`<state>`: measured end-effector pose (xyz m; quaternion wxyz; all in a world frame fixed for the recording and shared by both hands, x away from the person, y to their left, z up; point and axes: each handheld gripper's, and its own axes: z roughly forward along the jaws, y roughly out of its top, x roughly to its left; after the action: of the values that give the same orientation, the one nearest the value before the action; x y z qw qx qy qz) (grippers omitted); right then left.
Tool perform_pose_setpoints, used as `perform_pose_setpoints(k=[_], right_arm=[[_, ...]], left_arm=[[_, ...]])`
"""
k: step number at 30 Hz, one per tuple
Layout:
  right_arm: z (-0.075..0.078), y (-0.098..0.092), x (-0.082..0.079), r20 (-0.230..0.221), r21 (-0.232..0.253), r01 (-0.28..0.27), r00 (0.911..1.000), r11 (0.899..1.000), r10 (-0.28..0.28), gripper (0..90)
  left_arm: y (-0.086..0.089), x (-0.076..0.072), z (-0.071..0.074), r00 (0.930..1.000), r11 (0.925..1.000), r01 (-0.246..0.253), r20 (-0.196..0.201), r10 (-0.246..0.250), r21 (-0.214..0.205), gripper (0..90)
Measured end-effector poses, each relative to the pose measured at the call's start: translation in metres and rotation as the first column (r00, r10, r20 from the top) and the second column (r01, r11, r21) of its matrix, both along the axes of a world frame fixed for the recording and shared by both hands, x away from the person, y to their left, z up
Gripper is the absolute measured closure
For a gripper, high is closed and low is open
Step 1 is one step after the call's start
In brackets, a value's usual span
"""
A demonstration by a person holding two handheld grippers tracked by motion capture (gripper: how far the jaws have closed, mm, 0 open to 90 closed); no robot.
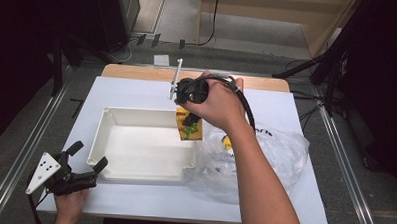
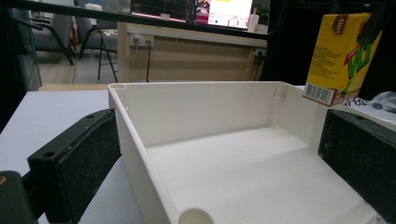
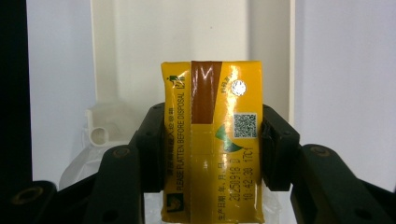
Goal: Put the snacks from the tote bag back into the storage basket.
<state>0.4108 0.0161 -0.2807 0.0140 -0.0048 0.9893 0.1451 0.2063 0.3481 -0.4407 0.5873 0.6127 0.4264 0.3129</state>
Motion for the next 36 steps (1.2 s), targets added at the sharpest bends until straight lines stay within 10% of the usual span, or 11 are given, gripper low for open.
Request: perform_pose_setpoints(k=[36], right_arm=[[-0.015, 0.025, 0.002, -0.013, 0.000, -0.025, 0.9996, 1.000, 0.025, 53.6]], left_arm=[[0.003, -0.001, 0.000, 1.0000, 0.9999, 0.001, 0.000, -0.001, -0.015, 0.0]])
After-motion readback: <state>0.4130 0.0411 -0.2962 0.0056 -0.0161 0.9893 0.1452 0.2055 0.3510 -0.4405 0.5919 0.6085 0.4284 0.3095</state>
